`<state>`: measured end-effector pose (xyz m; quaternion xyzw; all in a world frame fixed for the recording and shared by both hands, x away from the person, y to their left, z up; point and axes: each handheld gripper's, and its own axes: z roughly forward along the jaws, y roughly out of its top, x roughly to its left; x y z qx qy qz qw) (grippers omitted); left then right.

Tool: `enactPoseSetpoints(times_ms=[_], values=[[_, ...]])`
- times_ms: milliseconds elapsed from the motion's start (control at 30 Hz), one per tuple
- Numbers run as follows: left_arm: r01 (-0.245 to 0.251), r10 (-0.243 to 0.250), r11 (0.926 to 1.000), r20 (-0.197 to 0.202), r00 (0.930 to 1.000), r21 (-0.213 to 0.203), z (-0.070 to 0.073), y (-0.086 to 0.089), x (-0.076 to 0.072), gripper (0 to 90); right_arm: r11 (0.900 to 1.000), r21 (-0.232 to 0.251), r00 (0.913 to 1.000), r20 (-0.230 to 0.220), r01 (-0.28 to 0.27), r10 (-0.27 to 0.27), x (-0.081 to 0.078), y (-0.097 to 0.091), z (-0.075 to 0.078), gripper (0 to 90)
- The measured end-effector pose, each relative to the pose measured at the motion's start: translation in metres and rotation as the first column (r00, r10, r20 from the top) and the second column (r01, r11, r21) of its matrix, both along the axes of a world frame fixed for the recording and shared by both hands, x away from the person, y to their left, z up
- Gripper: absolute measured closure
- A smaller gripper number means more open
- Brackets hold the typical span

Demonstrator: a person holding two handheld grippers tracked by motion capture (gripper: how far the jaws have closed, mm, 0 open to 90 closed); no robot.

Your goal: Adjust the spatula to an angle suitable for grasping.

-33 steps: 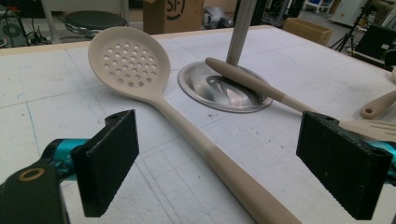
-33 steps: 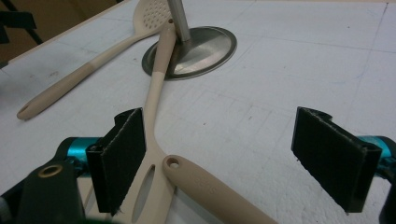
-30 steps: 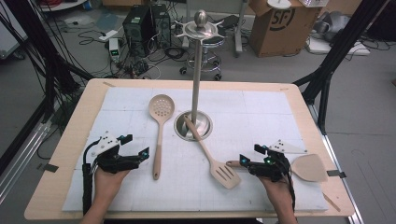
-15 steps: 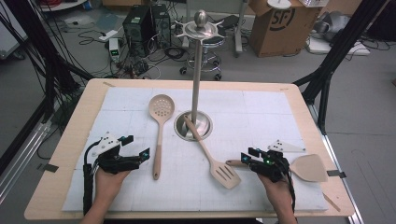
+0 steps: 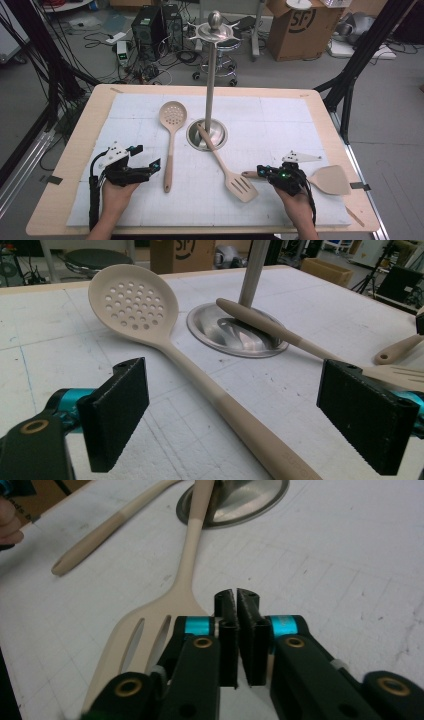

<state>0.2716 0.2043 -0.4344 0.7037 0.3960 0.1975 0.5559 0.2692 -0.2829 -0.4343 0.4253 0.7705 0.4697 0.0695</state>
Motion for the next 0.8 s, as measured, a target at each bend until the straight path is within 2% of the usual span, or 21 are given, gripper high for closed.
enactPoseSetpoints(times_ms=[100,167,300,400,533,567,700,800], values=[[0.0,0.0,1.0,0.001,1.0,0.001,0.0,0.0,0.0,13.8,0.9999,-0.006,0.9978,-0.064,-0.016,0.016,0.003,0.001,-0.005,89.3],[0.004,-0.004,1.0,0.002,1.0,0.001,0.0,0.0,0.0,13.9,0.9997,-0.015,0.9969,-0.078,-0.017,0.016,0.004,0.002,-0.007,89.3],[0.005,-0.005,1.0,0.003,1.0,0.002,0.0,0.0,0.0,13.9,0.9991,-0.03,0.9852,-0.17,-0.029,0.024,0.007,0.004,-0.015,89.3],[0.004,-0.004,1.0,0.003,1.0,0.002,0.0,0.0,0.0,14.0,0.9977,-0.041,0.9743,-0.221,-0.054,0.043,0.009,0.005,-0.02,89.3],[0.003,-0.003,1.0,0.002,1.0,0.002,0.0,-0.001,0.0,14.0,0.9968,-0.044,0.9677,-0.246,-0.066,0.054,0.01,0.006,-0.022,89.3],[0.003,-0.003,1.0,0.003,1.0,0.003,0.0,-0.001,0.0,14.1,0.9964,-0.046,0.961,-0.271,-0.071,0.056,0.01,0.006,-0.024,89.3],[0.003,-0.003,1.0,0.004,1.0,0.008,0.0,-0.001,0.0,14.4,0.9969,-0.034,0.9582,-0.28,-0.071,0.059,0.013,0.006,-0.025,89.4],[0.0,0.0,1.0,0.003,1.0,0.007,0.0,-0.001,0.0,14.4,0.997,-0.027,0.9558,-0.287,-0.073,0.062,0.022,0.007,-0.025,89.4]])
